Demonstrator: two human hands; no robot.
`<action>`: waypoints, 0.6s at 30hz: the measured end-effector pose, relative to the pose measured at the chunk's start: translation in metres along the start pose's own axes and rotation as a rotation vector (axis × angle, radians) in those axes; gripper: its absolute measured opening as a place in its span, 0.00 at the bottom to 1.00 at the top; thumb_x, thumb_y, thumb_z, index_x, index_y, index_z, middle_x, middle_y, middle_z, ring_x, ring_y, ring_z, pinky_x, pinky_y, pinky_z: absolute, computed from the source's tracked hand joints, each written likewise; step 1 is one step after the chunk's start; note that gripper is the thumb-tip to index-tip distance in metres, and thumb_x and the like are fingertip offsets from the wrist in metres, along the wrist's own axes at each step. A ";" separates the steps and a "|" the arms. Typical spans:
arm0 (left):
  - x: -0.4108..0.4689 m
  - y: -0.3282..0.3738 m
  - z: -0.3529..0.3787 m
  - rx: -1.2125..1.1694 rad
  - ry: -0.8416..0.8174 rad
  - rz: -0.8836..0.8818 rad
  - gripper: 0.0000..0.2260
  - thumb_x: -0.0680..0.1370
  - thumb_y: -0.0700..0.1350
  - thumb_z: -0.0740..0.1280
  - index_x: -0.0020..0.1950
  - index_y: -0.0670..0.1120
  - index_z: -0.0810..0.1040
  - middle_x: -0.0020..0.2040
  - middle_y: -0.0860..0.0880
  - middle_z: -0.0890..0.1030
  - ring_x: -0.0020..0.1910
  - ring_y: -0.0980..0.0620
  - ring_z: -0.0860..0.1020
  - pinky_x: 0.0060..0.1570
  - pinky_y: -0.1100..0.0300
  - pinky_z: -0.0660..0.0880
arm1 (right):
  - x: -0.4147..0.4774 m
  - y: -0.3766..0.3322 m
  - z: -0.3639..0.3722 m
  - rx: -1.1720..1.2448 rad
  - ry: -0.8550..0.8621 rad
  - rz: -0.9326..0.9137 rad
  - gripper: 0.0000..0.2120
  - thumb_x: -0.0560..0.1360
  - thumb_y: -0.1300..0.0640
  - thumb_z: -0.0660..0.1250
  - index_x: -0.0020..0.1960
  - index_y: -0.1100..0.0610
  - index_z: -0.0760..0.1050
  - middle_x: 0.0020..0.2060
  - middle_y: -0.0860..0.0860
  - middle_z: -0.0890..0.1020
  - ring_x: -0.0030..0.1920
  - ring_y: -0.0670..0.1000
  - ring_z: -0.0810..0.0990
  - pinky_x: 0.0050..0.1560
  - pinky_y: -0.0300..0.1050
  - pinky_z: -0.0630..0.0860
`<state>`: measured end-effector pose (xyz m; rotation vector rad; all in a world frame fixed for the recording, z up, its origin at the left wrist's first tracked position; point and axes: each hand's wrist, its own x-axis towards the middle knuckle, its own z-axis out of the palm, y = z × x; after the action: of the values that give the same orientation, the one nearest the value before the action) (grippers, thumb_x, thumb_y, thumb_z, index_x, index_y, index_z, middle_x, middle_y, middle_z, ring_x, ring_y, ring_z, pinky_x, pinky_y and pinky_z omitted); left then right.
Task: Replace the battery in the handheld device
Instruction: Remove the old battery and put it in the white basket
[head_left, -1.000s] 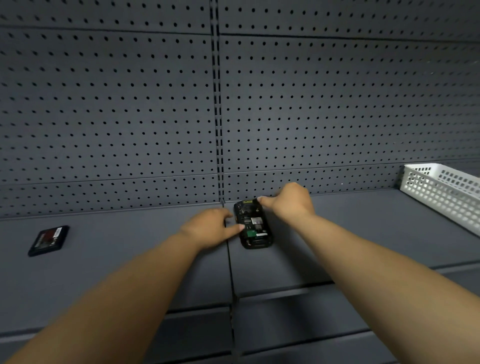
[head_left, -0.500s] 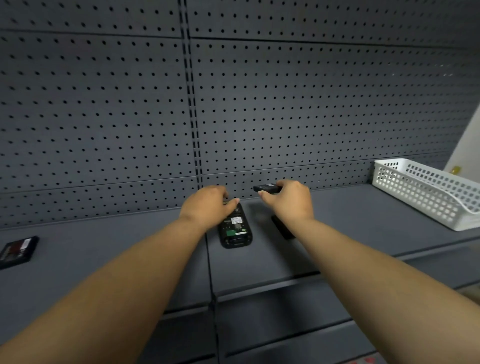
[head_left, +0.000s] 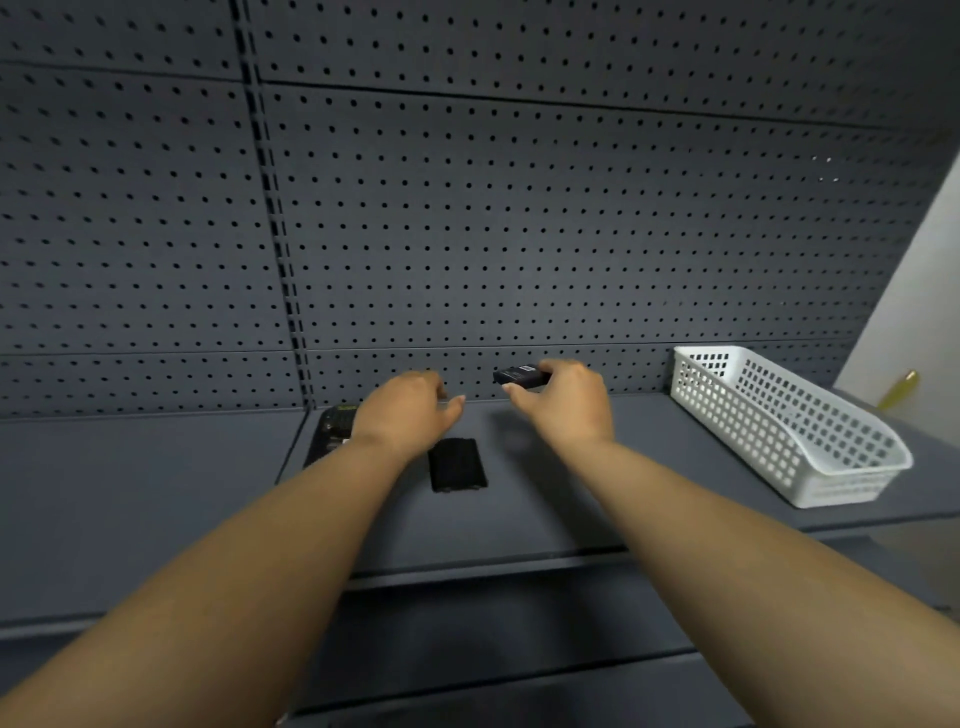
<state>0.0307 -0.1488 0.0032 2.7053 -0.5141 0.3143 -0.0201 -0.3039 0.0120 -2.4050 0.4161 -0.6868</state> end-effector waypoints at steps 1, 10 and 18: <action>-0.002 0.010 0.003 0.009 0.004 -0.009 0.18 0.78 0.55 0.60 0.55 0.42 0.76 0.54 0.42 0.80 0.52 0.43 0.77 0.48 0.52 0.75 | 0.001 0.007 -0.006 -0.003 -0.005 -0.008 0.15 0.71 0.48 0.71 0.51 0.58 0.82 0.49 0.55 0.84 0.49 0.54 0.81 0.39 0.39 0.70; -0.020 0.075 0.026 0.090 0.007 -0.014 0.19 0.78 0.56 0.59 0.60 0.44 0.75 0.58 0.43 0.78 0.57 0.44 0.76 0.52 0.52 0.74 | 0.003 0.062 -0.050 -0.014 -0.059 -0.059 0.16 0.72 0.48 0.70 0.53 0.59 0.81 0.53 0.56 0.82 0.53 0.54 0.79 0.43 0.39 0.70; -0.025 0.090 0.034 0.137 -0.010 0.032 0.18 0.78 0.56 0.58 0.59 0.44 0.74 0.58 0.44 0.78 0.56 0.45 0.76 0.50 0.53 0.73 | -0.002 0.077 -0.064 0.005 -0.043 -0.043 0.19 0.72 0.51 0.70 0.58 0.61 0.79 0.58 0.57 0.80 0.59 0.55 0.78 0.55 0.42 0.73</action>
<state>-0.0221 -0.2326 -0.0067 2.8347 -0.5580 0.3569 -0.0674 -0.3922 0.0073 -2.4253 0.3452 -0.6537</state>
